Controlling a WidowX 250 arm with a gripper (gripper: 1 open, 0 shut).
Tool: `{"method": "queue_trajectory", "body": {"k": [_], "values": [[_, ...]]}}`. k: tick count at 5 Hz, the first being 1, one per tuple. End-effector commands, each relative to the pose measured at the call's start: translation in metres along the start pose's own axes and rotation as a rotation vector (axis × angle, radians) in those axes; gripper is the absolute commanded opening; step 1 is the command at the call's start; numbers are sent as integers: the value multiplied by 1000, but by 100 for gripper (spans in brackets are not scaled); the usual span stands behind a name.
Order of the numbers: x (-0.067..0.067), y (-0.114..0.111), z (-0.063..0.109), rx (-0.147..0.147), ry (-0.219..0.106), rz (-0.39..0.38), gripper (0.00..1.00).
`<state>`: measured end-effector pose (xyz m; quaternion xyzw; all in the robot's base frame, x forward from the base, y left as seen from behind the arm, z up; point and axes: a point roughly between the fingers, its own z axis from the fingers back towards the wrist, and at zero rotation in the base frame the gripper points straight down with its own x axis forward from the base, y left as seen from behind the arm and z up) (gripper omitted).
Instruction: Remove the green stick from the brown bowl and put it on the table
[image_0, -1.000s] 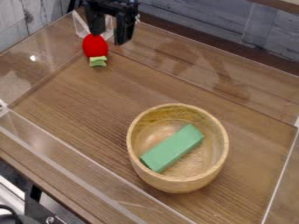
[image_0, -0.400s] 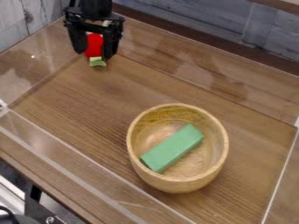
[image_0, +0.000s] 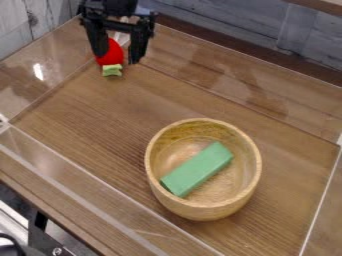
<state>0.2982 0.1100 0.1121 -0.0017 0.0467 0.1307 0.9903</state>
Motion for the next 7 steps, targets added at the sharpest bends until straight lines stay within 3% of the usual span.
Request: {"method": "queue_trajectory", "body": {"k": [1,3,5,7], "values": [[-4,-9,24,8,-67,17,100],[6,16,32,27,-80,-99,100],[17,30,23,37,-78,-108,100],[16,40,23,35,-70,-103,100]]}}
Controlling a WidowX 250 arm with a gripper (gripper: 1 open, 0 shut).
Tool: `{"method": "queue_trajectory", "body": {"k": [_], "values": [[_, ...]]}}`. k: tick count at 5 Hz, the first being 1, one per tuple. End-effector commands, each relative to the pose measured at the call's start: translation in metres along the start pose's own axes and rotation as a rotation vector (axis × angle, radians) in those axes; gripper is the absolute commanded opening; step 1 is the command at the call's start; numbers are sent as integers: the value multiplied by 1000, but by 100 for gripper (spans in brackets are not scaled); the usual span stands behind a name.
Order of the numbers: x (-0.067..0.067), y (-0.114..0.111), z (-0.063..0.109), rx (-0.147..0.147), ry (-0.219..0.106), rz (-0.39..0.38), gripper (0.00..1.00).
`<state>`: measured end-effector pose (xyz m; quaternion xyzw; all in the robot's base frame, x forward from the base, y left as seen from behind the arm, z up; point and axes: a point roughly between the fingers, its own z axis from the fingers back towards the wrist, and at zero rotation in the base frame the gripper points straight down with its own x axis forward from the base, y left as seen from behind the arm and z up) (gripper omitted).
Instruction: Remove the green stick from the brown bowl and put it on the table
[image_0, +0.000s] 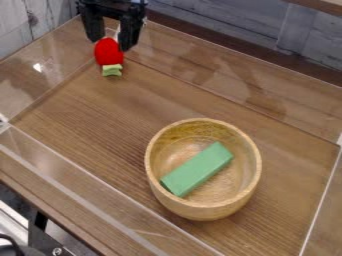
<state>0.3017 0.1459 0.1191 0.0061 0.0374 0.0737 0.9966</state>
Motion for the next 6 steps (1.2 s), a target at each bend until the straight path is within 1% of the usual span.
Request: {"method": "queue_trajectory", "body": {"k": [1,2,3,4,5,6], "values": [[-3,7,-2,18,-45,24,100],[-12,4,-12,15,-46,33,100],[-17,-4,3,10,-64,49,100],[-27,-19,-5,-1,-30,24,100],[-40,-49,-8,-14,-14,-53,100],[-51,-76,-14,-25,-2,-125,100]]}}
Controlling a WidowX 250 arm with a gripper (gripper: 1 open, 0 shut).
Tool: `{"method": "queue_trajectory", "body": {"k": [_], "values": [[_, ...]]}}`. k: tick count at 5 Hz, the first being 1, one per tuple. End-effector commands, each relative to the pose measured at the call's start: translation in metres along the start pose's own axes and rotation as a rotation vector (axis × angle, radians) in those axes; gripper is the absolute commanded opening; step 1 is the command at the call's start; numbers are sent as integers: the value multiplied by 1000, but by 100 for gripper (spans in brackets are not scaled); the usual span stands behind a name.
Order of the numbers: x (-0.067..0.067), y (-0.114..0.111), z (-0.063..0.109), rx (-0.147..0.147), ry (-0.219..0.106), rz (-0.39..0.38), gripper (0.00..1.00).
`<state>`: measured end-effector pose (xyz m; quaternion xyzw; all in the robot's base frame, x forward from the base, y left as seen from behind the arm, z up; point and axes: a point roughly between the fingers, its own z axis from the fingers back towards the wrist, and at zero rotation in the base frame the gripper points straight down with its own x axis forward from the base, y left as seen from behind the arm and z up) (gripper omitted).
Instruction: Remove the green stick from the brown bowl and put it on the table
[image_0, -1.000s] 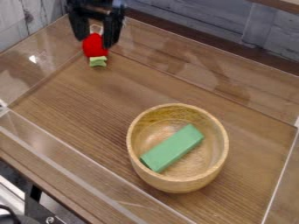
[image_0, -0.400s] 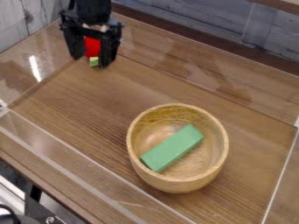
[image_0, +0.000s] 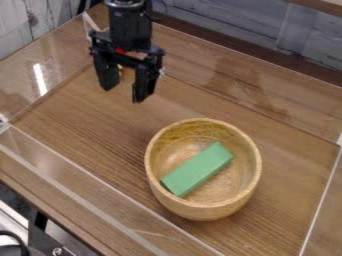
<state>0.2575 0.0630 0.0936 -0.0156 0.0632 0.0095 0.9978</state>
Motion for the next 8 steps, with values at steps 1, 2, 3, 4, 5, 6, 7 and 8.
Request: {"method": "queue_trajectory", "body": {"k": [1,2,3,4,5,6,7,8], "values": [[-3,-26,9,9,-59,-51,100],[-16,-64,1,16,-71,-176,100],[-26,-96,-7,24,-91,-256,100],[-30,-125,-12,29,-114,-301,0],[-32,-128,-17,23,-130,-349,100],[-31,-125,-17,26,-158,-289,100],[-28,-119,-17,33,-178,-235,100],[-20,-110,-26,45,-190,-276,100]]}}
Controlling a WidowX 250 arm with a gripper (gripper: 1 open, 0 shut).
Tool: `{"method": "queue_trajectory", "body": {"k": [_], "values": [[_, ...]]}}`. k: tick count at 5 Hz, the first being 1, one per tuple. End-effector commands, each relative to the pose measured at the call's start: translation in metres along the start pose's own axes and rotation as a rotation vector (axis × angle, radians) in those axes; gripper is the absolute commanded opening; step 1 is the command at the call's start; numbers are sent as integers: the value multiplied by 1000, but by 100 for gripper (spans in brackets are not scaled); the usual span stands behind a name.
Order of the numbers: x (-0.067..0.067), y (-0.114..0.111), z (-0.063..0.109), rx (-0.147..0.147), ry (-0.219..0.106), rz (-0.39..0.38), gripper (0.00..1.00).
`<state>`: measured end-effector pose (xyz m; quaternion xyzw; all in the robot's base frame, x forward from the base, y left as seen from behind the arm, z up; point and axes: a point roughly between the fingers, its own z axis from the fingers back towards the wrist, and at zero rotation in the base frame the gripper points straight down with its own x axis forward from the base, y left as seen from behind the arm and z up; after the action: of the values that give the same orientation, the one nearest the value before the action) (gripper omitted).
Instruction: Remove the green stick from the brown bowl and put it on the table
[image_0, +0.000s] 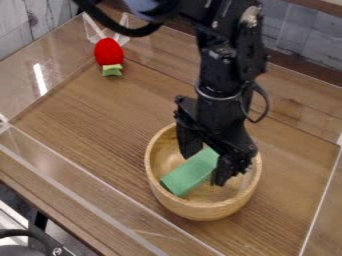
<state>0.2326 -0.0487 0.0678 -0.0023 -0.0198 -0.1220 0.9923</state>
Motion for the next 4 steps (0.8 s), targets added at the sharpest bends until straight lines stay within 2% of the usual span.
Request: {"method": "queue_trajectory", "body": {"k": [1,4], "values": [[7,11,-4,16,-35,-49,100],[8,28,4,17,-96,-84,100]]}}
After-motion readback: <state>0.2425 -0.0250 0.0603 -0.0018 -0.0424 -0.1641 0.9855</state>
